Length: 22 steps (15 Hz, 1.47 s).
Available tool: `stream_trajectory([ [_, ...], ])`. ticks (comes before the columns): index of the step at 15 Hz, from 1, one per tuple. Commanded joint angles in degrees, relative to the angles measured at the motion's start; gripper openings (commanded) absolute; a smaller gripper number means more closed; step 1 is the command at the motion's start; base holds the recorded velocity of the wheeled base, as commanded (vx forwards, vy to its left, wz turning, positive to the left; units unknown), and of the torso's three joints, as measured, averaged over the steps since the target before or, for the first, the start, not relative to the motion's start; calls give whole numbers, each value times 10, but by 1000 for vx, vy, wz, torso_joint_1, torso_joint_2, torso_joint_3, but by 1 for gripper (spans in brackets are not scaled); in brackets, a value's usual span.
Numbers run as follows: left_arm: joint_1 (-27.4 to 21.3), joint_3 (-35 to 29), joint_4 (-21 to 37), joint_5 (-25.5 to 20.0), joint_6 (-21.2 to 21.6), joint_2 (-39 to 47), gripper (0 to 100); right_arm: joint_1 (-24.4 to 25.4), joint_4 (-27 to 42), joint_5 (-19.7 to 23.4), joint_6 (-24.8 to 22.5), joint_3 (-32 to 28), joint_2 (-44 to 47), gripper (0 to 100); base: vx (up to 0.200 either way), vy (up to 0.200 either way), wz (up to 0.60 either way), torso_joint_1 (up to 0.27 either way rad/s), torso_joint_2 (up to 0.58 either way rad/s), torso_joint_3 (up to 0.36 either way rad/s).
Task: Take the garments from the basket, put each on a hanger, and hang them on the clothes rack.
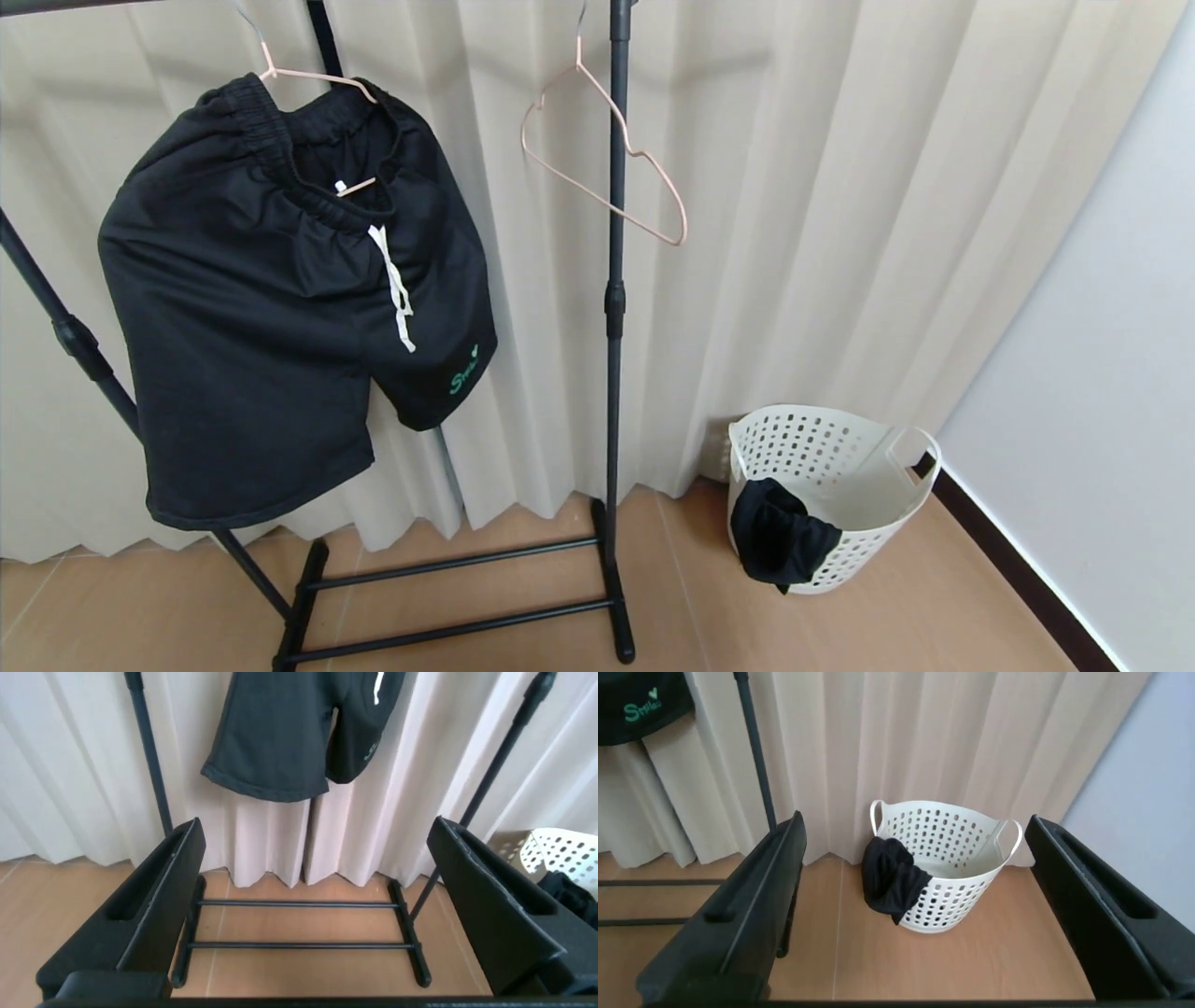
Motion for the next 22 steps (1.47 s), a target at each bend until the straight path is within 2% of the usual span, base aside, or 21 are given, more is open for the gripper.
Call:
stream_trajectory([
  [1, 0, 0, -1, 0, 0, 0, 100, 0, 0, 0, 0, 0, 1, 100, 0, 0, 0, 0, 0, 0],
  [6, 0, 0, -1, 0, 0, 0, 100, 0, 0, 0, 0, 0, 1, 100, 0, 0, 0, -36, 128, 89],
  [17, 0, 0, -1, 0, 0, 0, 100, 0, 0, 0, 0, 0, 1, 100, 0, 0, 0, -71, 412, 336],
  [22, 0, 0, -1, 0, 0, 0, 100, 0, 0, 0, -1, 0, 1, 100, 0, 0, -600, -2, 59, 50],
])
